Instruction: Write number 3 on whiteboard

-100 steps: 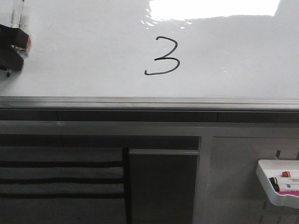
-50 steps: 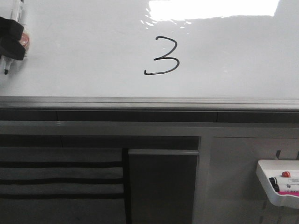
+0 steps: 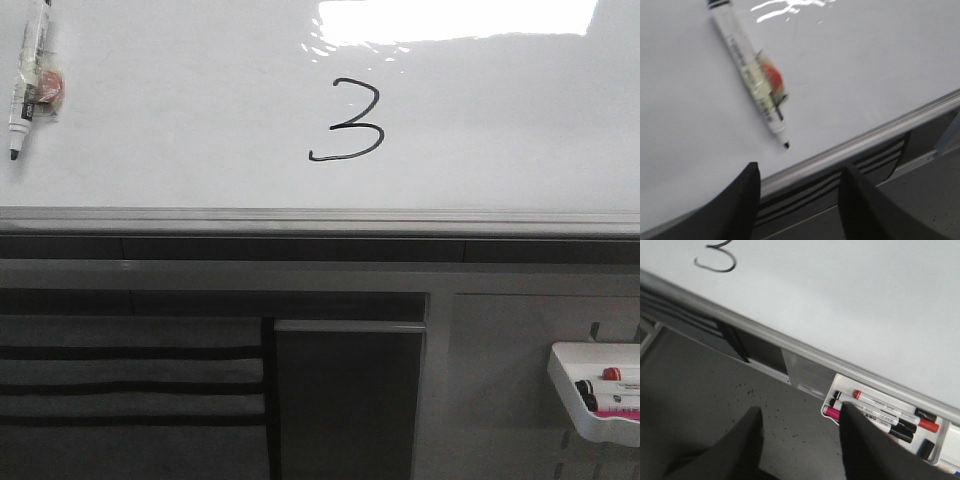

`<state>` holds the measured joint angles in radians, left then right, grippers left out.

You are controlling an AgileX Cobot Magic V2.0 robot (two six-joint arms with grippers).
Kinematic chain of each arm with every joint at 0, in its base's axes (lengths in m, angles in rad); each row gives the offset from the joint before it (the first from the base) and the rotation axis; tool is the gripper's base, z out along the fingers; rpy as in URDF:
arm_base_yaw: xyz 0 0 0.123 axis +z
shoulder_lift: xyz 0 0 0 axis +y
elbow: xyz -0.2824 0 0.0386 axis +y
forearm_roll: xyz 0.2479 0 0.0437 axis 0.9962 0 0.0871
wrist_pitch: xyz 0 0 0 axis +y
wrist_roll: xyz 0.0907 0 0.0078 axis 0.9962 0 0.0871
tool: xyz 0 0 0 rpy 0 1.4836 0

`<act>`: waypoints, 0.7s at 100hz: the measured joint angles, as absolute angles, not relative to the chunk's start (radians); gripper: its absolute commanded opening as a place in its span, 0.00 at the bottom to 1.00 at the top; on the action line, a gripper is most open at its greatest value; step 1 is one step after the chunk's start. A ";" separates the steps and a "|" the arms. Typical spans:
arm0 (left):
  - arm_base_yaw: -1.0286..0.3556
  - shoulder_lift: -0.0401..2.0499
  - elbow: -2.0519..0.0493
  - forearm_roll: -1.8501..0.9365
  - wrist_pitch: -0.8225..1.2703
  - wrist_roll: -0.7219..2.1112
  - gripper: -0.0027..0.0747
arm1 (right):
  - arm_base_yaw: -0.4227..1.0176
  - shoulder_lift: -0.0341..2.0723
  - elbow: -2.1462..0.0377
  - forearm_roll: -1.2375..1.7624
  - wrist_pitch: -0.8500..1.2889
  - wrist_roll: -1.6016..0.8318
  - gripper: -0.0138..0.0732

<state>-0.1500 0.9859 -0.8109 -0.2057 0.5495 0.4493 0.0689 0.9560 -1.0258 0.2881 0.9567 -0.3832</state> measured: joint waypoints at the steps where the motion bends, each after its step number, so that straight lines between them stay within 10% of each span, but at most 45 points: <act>1: -0.150 0.979 -0.811 -0.192 0.552 0.432 0.47 | 0.065 0.949 -1.023 0.288 0.954 -0.369 0.45; 30: -0.146 0.668 -0.619 -0.085 0.377 0.200 0.45 | 0.007 0.709 -0.746 0.285 0.647 -0.294 0.23; 51: -0.146 0.565 -0.475 -0.111 0.212 0.194 0.01 | 0.005 0.549 -0.573 0.285 0.469 -0.289 0.08; 70: -0.146 0.562 -0.442 -0.150 0.165 0.192 0.01 | 0.005 0.509 -0.501 0.285 0.344 -0.289 0.08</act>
<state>-0.1463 0.5623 -0.4420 -0.1499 0.1645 0.1917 0.0052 0.5086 -0.5008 0.2846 0.3436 -0.2893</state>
